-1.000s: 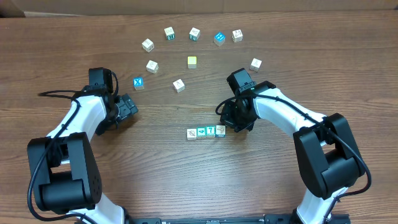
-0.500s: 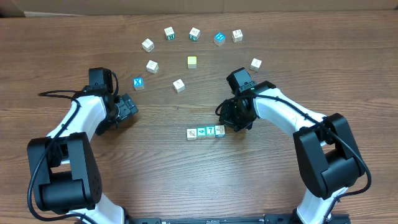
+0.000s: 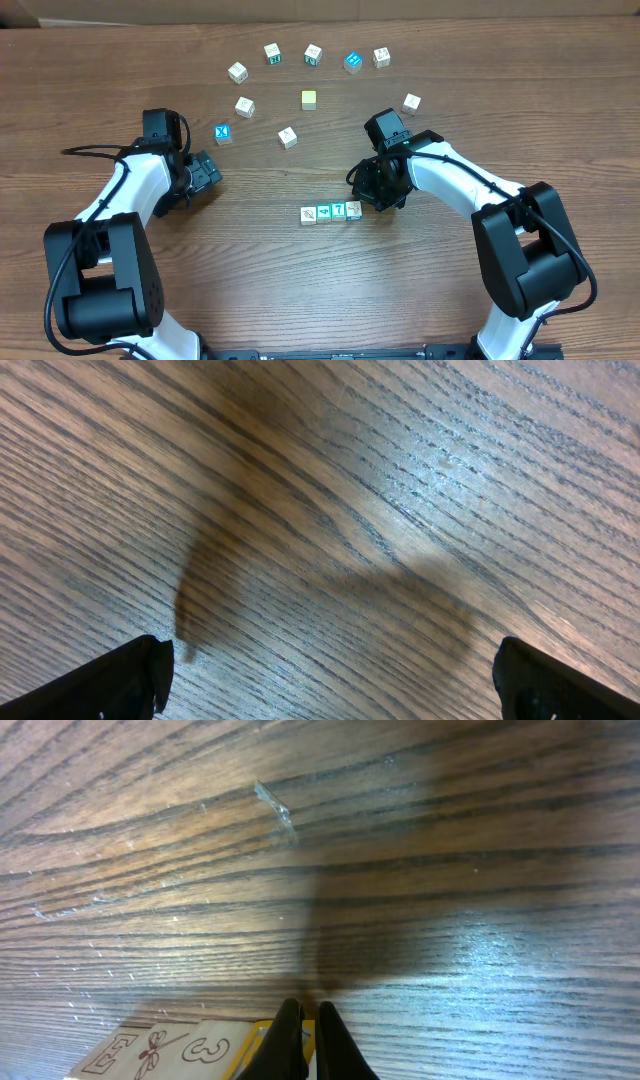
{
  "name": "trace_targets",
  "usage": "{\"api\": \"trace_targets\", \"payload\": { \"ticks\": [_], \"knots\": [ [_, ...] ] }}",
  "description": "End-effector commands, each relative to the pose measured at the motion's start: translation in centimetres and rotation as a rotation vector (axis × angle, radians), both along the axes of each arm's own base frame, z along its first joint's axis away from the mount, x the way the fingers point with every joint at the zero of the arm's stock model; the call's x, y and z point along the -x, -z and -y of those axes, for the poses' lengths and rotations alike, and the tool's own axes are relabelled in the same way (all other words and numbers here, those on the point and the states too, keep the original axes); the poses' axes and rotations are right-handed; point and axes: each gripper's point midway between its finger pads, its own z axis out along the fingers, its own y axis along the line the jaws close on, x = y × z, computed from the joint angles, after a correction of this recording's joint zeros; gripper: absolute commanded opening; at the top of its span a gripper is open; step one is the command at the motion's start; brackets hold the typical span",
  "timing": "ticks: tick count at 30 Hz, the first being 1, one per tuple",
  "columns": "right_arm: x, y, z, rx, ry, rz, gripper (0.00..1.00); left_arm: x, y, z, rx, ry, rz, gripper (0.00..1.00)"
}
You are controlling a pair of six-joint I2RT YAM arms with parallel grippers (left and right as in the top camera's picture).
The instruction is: Form a horizontal line
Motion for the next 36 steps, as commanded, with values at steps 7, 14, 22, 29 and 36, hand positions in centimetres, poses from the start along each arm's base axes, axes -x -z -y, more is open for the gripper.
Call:
{"api": "trace_targets", "payload": {
  "ticks": [7, 14, 22, 29, 36],
  "knots": [
    [0.3, 0.3, -0.2, -0.002, 0.005, -0.011, 0.04, 0.3, 0.5, -0.1, -0.005, 0.001, -0.016, 0.99],
    [0.6, 0.6, 0.9, 0.056, 0.078, -0.04, 0.04, 0.3, 0.5, -0.1, -0.005, 0.001, -0.016, 1.0],
    [0.7, 0.7, 1.4, 0.083, 0.115, -0.049, 0.04, 0.3, 0.5, -0.1, -0.005, 0.001, -0.016, 1.0],
    [1.0, 0.8, 1.6, 0.089, 0.115, -0.062, 0.04, 0.3, 0.5, -0.1, -0.005, 0.001, -0.016, 1.0],
    [1.6, 0.7, 1.4, 0.074, 0.102, -0.088, 0.04, 0.3, 0.5, -0.1, -0.005, 0.0, -0.016, 1.0]
  ]
}}
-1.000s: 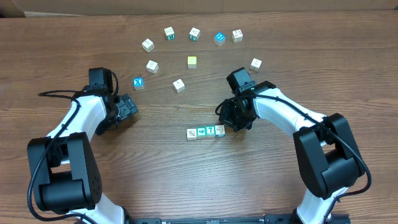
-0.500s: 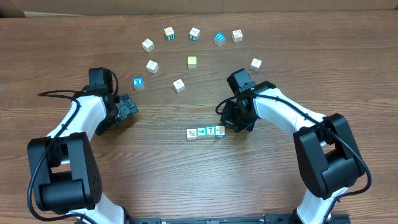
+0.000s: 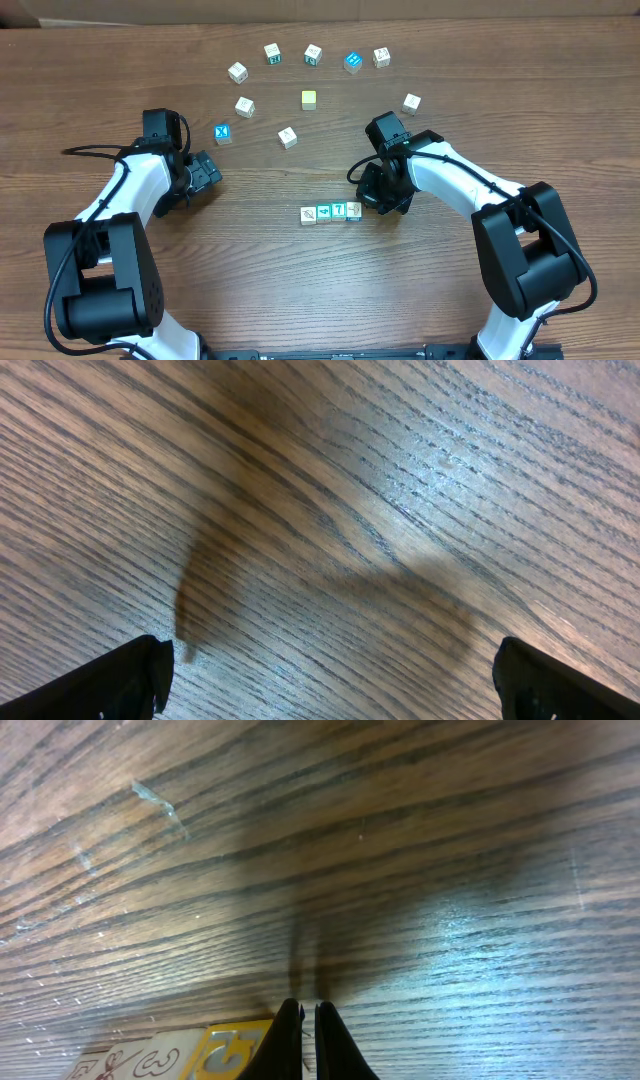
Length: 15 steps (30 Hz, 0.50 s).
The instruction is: Form a horizontal line
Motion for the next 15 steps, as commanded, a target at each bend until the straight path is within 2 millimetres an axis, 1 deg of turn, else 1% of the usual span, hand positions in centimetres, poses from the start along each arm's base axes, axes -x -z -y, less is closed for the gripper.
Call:
{"api": "trace_targets", "payload": {
  "ticks": [1, 15],
  "knots": [
    [0.58, 0.24, -0.17, -0.006, -0.007, -0.021, 0.04, 0.27, 0.48, -0.12, -0.005, 0.001, -0.016, 1.0],
    [0.65, 0.2, -0.32, -0.015, -0.011, -0.024, 0.04, 0.28, 0.48, -0.12, -0.005, 0.001, -0.016, 1.0]
  ]
}}
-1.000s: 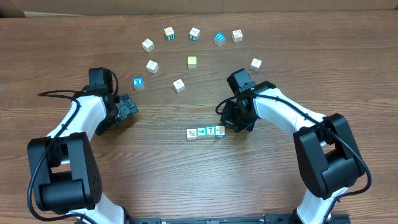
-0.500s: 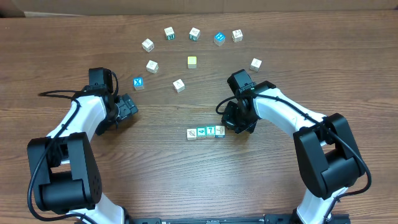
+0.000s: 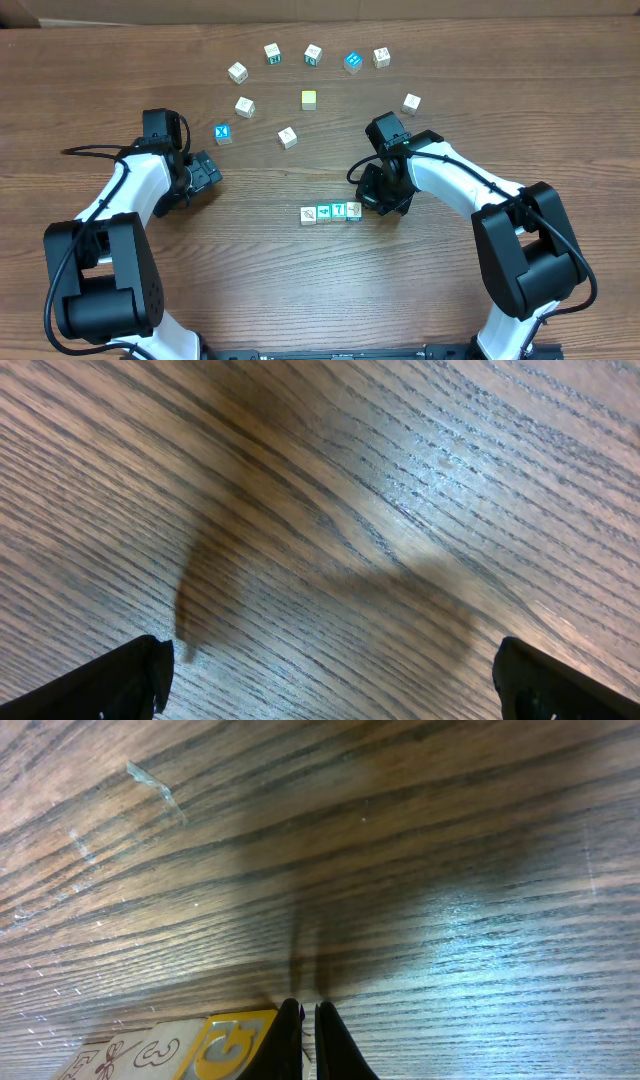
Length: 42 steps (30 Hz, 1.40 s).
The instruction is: Form a horizontal line
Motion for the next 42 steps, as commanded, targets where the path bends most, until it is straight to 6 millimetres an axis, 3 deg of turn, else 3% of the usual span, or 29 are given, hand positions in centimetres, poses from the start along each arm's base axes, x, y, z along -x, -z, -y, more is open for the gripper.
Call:
{"api": "trace_targets", "payload": {
  "ticks": [1, 24, 37, 42],
  "knots": [
    [0.3, 0.2, -0.2, -0.004, -0.009, -0.009, 0.04, 0.3, 0.5, -0.1, -0.005, 0.0, -0.016, 1.0],
    [-0.1, 0.3, 0.3, 0.004, -0.012, 0.006, 0.04, 0.3, 0.5, -0.1, -0.005, 0.001, -0.016, 0.99],
    [-3.0, 0.2, 5.1, -0.003, 0.141, 0.024, 0.04, 0.3, 0.5, -0.1, -0.005, 0.001, -0.016, 0.99],
    [-3.8, 0.2, 6.4, -0.006, 0.18, 0.036, 0.09, 0.3, 0.5, -0.1, -0.005, 0.001, -0.016, 1.0]
  ]
}}
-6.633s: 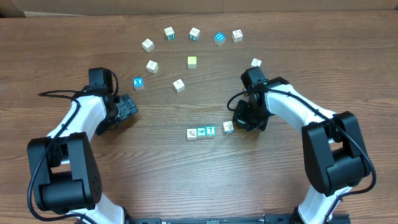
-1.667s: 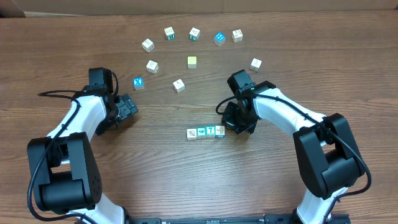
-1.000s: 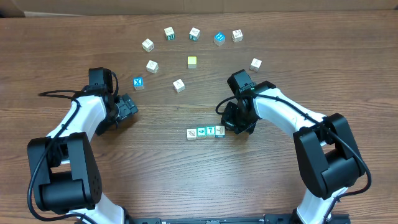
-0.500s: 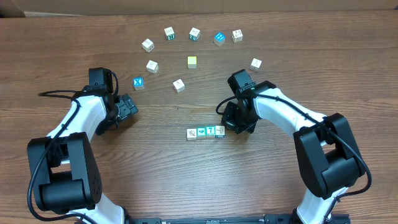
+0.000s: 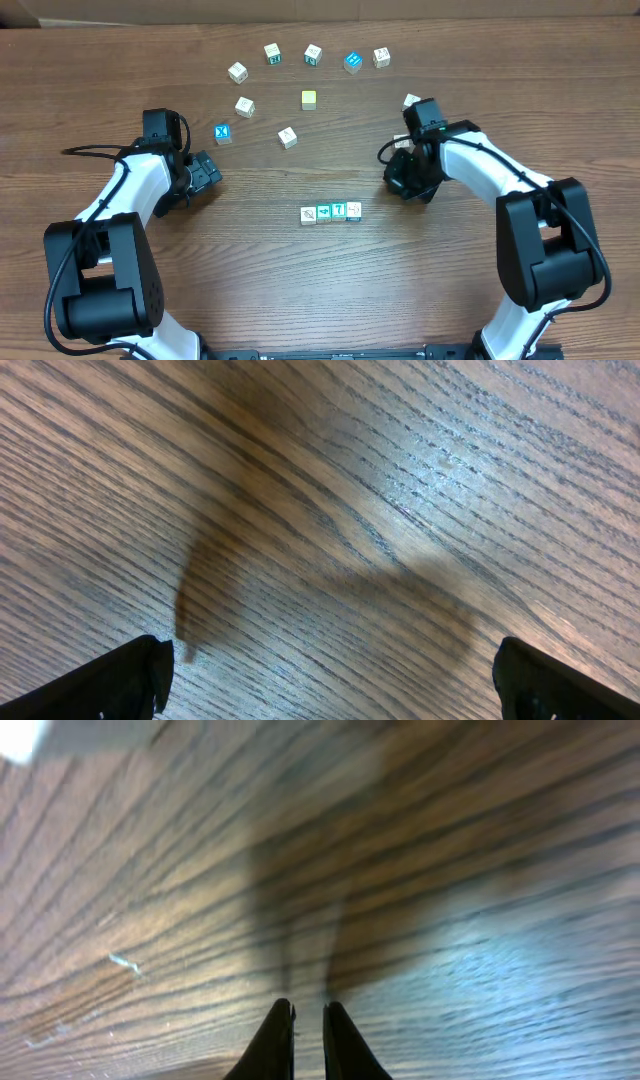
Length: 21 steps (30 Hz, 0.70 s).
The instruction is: Form a horizontal line
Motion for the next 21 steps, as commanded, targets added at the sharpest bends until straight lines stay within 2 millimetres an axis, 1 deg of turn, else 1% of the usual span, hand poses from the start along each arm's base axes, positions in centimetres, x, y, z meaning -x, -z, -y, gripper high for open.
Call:
{"api": "trace_targets", "payload": {
  "ticks": [1, 4, 7, 10, 13, 14, 15, 16, 18, 21],
  "knots": [
    [-0.6, 0.3, 1.1, 0.008, 0.026, 0.01, 0.09, 0.3, 0.5, -0.1, -0.005, 0.001, -0.016, 0.99],
    [-1.3, 0.2, 1.8, 0.004, 0.046, 0.032, 0.09, 0.3, 0.5, -0.1, -0.005, 0.001, -0.016, 0.99],
    [-2.0, 0.2, 3.1, 0.015, 0.079, 0.047, 0.09, 0.3, 0.5, -0.1, -0.005, 0.001, -0.016, 1.0],
    [-2.5, 0.3, 5.1, 0.049, 0.121, 0.057, 0.09, 0.3, 0.5, -0.1, -0.005, 0.001, -0.016, 0.99],
    [-2.8, 0.5, 6.7, 0.096, 0.112, 0.073, 0.1, 0.3, 0.5, -0.1, -0.005, 0.001, -0.016, 1.0],
    [-2.9, 0.5, 7.4, 0.125, 0.112, 0.079, 0.16, 0.3, 0.5, -0.1, -0.005, 0.001, -0.016, 1.0],
    [-3.0, 0.6, 8.1, 0.155, 0.119, 0.082, 0.29, 0.3, 0.5, -0.1, -0.005, 0.001, -0.016, 0.99],
    [-3.0, 0.6, 8.8, 0.191, 0.126, 0.086, 0.56, 0.3, 0.5, -0.1, -0.005, 0.0, -0.016, 1.0],
    [-3.0, 0.7, 9.7, 0.242, 0.132, 0.088, 1.0, 0.3, 0.5, -0.1, -0.005, 0.001, -0.016, 0.99],
    [-3.0, 0.7, 9.8, 0.251, 0.134, 0.089, 1.0, 0.3, 0.5, -0.1, -0.005, 0.001, -0.016, 1.0]
  ]
}}
